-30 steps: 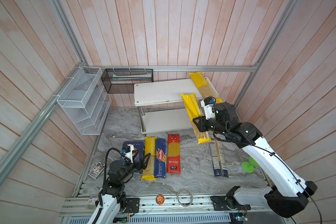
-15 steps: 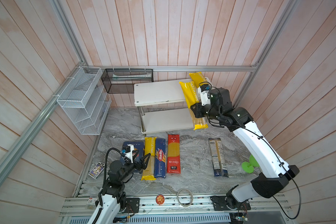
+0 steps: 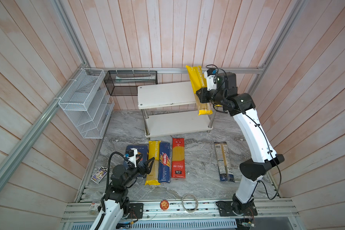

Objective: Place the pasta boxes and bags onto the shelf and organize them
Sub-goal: 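Carry the yellow bag up over the top shelf with the right gripper, then lower the yellow bag onto the top shelf beside the first bag, release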

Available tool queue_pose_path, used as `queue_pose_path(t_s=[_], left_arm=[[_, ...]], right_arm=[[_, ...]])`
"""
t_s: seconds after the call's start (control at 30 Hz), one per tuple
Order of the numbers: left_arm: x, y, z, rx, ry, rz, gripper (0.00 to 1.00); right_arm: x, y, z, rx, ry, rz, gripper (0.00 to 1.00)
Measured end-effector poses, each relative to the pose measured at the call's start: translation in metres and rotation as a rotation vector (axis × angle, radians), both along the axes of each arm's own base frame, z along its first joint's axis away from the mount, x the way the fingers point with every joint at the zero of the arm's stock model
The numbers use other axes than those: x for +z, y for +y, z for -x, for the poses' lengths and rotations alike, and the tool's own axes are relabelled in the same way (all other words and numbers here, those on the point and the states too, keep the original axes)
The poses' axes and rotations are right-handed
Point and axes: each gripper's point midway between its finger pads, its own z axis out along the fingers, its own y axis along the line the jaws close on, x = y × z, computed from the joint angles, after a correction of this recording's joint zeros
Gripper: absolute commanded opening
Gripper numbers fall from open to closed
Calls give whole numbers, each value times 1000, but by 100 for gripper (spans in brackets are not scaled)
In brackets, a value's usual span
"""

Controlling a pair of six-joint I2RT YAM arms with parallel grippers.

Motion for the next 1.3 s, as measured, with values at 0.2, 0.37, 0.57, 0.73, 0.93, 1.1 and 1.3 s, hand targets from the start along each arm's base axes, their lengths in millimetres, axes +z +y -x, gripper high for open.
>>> queue_pose_path(t_s=[0.2,0.37,0.57,0.73,0.93,1.1,1.3], left_arm=[[0,0,0,0,-1,0,100],[0,0,0,0,-1,0,100],[0,0,0,0,-1,0,100],[0,0,0,0,-1,0,100],[0,0,0,0,-1,0,100],[1,0,0,0,-3,0,100],[2,0,0,0,-6,1,100]], right_arm=[[-11,-8,-16,-17,21,3,0],[-21,1,-23,5,34,0,0],[-20,4,-30,2,14,-7,0],[-18,6,-37,0,-13,-11,0],[-27,11,-52,-4,-26,6,0],[-20,12,-61,-11,-68,20,0],[-18,11,-67,-30,-89,27,0]])
